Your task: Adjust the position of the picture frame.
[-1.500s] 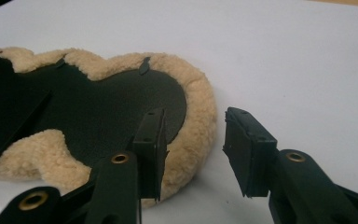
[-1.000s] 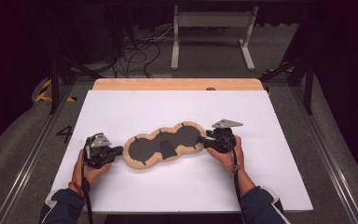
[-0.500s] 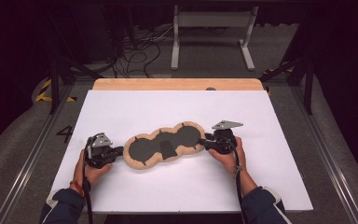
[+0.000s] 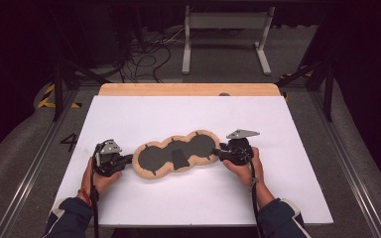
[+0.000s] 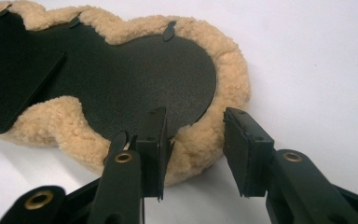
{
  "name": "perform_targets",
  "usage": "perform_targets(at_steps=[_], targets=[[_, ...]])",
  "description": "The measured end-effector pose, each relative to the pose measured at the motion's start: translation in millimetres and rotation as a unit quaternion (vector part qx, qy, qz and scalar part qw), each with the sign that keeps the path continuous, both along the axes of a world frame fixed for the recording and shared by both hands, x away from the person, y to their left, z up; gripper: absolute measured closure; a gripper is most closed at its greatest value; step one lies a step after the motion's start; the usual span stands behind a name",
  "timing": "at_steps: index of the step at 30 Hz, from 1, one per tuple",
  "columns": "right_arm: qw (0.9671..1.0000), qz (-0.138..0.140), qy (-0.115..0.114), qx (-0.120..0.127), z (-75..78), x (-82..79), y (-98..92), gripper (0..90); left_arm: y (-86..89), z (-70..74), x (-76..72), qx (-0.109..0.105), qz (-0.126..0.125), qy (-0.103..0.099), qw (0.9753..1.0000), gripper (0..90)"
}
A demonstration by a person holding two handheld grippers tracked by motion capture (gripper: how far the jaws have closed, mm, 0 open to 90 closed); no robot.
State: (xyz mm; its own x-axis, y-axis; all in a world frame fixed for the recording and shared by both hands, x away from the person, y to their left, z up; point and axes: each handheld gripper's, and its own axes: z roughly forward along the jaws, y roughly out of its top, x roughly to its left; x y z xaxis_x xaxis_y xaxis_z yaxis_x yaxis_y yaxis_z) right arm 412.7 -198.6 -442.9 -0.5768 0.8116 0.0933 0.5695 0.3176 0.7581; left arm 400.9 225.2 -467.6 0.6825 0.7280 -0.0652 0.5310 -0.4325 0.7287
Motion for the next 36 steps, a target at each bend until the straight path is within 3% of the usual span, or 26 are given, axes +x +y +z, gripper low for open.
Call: perform_targets(at_steps=[9, 17, 34, 36], targets=[[0.9999, -0.006, 0.008, -0.010, 2.9, -7.6, -4.9, 59.8, -8.2, 1.6, 5.0, 0.007, -0.011, 0.004, 0.9999, 89.9], [0.9997, -0.010, 0.010, -0.021, 5.0, -15.7, -11.8, 59.6, -16.0, 2.3, 8.1, 0.019, -0.028, -0.008, 0.9994, 89.9], [0.9996, -0.010, 0.015, -0.024, 6.1, -21.5, -20.1, 59.6, -22.3, 2.5, 5.2, 0.014, -0.045, 0.002, 0.9989, 90.0], [0.9996, -0.010, 0.016, -0.023, 6.3, -22.6, -22.4, 59.6, -23.5, 3.1, 5.1, 0.019, -0.056, -0.001, 0.9982, 90.0]])
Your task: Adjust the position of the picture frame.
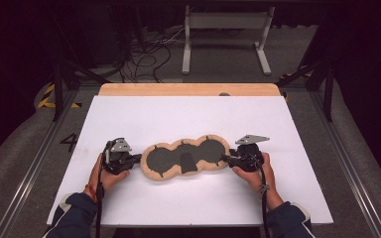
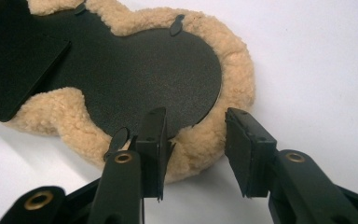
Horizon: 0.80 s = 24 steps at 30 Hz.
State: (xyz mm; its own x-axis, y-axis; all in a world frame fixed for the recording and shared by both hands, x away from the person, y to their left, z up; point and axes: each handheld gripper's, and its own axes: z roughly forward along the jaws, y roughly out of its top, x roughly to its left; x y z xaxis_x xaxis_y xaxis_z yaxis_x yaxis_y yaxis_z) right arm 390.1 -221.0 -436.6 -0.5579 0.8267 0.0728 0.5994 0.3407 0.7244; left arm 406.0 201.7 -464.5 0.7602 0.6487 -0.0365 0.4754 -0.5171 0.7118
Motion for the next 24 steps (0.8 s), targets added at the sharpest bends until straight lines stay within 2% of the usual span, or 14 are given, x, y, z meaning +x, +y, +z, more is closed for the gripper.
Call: perform_targets(at_steps=[6, 15, 18, 22, 24], targets=[[1.0000, -0.001, 0.000, 0.002, -0.3, -2.8, -4.3, 59.7, -3.6, 0.4, -2.1, 0.001, -0.002, 0.002, 1.0000, 90.0], [0.9999, -0.010, -0.002, 0.001, -0.2, -13.7, -11.6, 59.4, -14.0, 1.0, 0.0, 0.011, -0.013, -0.007, 0.9998, 89.8], [0.9999, -0.010, 0.007, 0.011, 0.3, -18.4, -16.8, 59.5, -17.1, 1.8, 2.5, 0.011, -0.011, -0.003, 0.9999, 89.7], [0.9995, 0.007, 0.021, 0.022, -0.1, -26.6, -20.6, 60.7, -17.5, 1.3, 4.4, 0.006, -0.010, 0.000, 0.9999, 89.7], [0.9993, 0.017, 0.033, 0.003, -2.3, -31.1, -20.6, 61.2, -17.3, 1.3, 5.4, 0.006, -0.010, 0.000, 0.9999, 89.7]])
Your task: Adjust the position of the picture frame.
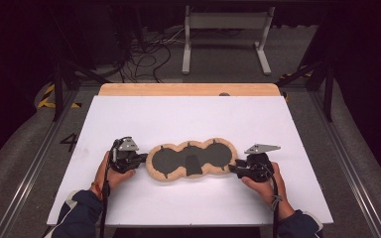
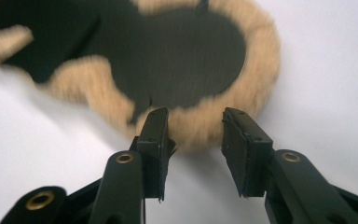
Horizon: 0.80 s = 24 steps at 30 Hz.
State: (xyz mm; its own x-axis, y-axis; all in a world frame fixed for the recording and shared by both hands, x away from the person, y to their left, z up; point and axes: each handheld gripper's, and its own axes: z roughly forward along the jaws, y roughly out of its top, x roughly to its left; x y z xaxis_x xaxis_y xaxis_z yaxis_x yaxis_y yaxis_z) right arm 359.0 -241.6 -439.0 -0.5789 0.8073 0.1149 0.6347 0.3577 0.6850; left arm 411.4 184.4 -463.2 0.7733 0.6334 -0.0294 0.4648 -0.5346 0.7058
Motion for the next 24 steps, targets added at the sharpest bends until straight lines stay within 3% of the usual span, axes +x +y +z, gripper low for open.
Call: perform_targets(at_steps=[3, 8, 13, 16, 18, 21, 22, 23, 24], targets=[[0.9999, 0.002, 0.002, 0.016, -3.9, -1.8, -6.2, 59.4, -4.1, 0.4, 1.1, 0.006, -0.007, -0.004, 1.0000, 89.4], [0.9997, 0.000, -0.011, 0.021, 1.2, -2.1, -9.7, 57.8, -13.4, 1.4, 4.3, 0.013, -0.012, -0.008, 0.9998, 87.6], [0.9997, 0.005, -0.018, 0.013, 2.6, -1.8, -10.9, 53.9, -17.2, 1.8, 8.3, 0.025, -0.004, -0.022, 0.9994, 81.6], [0.9991, 0.008, -0.031, 0.029, 4.5, 0.0, -17.8, 49.9, -18.4, 1.6, 8.9, 0.023, 0.002, -0.020, 0.9995, 81.3], [0.9986, -0.003, -0.048, 0.024, 5.5, 1.1, -21.4, 54.5, -18.5, 1.5, 9.8, 0.020, 0.004, -0.019, 0.9996, 81.2], [0.9971, -0.020, -0.071, 0.017, 8.2, 3.1, -26.4, 69.9, -22.3, 1.8, 13.8, 0.020, 0.004, -0.018, 0.9996, 81.9], [0.9971, -0.020, -0.071, 0.017, 8.2, 3.1, -26.4, 69.9, -22.3, 1.8, 13.8, 0.020, 0.004, -0.018, 0.9996, 82.5], [0.9956, -0.034, -0.087, 0.005, 8.0, 6.3, -28.3, 80.6, -24.3, 1.8, 14.9, 0.019, 0.005, -0.018, 0.9996, 82.8], [0.9956, -0.034, -0.087, 0.005, 8.0, 6.3, -28.3, 80.6, -24.3, 1.8, 14.9, 0.019, 0.005, -0.018, 0.9996, 82.7]])
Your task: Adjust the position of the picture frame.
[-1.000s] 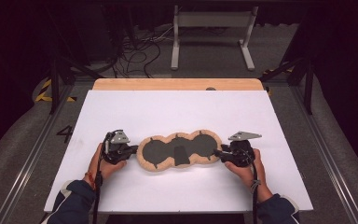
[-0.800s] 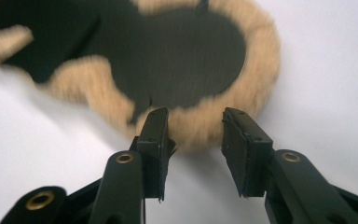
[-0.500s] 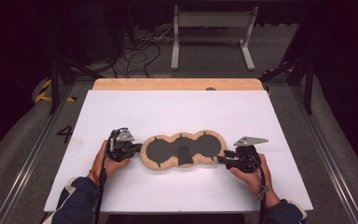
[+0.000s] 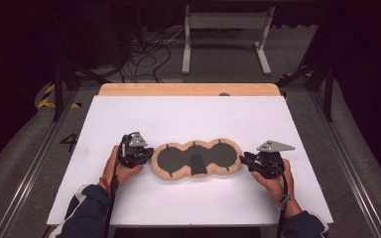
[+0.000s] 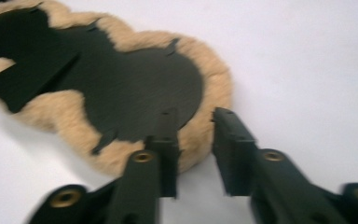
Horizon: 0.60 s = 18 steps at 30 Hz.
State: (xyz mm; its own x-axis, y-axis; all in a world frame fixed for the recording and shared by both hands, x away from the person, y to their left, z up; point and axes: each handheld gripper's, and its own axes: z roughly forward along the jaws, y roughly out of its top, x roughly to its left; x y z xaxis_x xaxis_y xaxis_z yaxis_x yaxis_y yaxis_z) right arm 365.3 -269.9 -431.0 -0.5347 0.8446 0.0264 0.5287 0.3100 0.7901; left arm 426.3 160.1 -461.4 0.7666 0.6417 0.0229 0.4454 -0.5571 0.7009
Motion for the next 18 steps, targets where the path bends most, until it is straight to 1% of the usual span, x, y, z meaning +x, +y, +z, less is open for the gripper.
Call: perform_targets(at_steps=[2, 3, 7, 10, 11, 14, 15, 17, 18], targets=[[0.9998, -0.012, -0.004, -0.014, -2.2, 3.5, -0.4, 86.1, -1.3, -0.1, 0.9, -0.003, -0.001, 0.003, 1.0000, 82.9], [0.9995, -0.020, -0.006, -0.025, -4.4, 6.8, -1.1, 88.8, -2.0, 0.0, 2.1, -0.001, -0.005, 0.001, 1.0000, 84.0], [0.9992, -0.024, 0.001, -0.031, -7.5, 11.1, -1.7, 90.0, -5.5, 0.0, 4.0, -0.004, -0.004, 0.005, 1.0000, 87.0], [0.9988, -0.017, 0.015, -0.044, -11.6, 13.4, -0.3, 90.0, -9.5, -0.2, 6.2, -0.003, -0.004, 0.000, 1.0000, 89.1], [0.9988, -0.016, 0.017, -0.044, -12.1, 13.6, -1.1, 90.0, -9.7, -0.3, 6.5, -0.003, -0.003, -0.001, 1.0000, 89.4], [0.9992, -0.009, 0.026, -0.028, -12.9, 13.2, -5.4, 90.0, -9.5, -0.6, 7.0, -0.006, -0.004, 0.000, 1.0000, 89.4], [0.9992, -0.009, 0.026, -0.028, -12.9, 13.2, -5.4, 90.0, -9.5, -0.7, 7.2, -0.006, -0.004, -0.001, 1.0000, 89.4], [0.9991, -0.003, 0.039, -0.014, -12.9, 12.3, -8.5, 90.0, -9.3, -0.8, 7.6, -0.007, -0.003, 0.000, 1.0000, 89.2], [0.9991, -0.003, 0.039, -0.014, -12.9, 12.3, -8.5, 90.0, -9.4, -1.0, 7.7, -0.008, -0.002, -0.001, 1.0000, 89.2]])
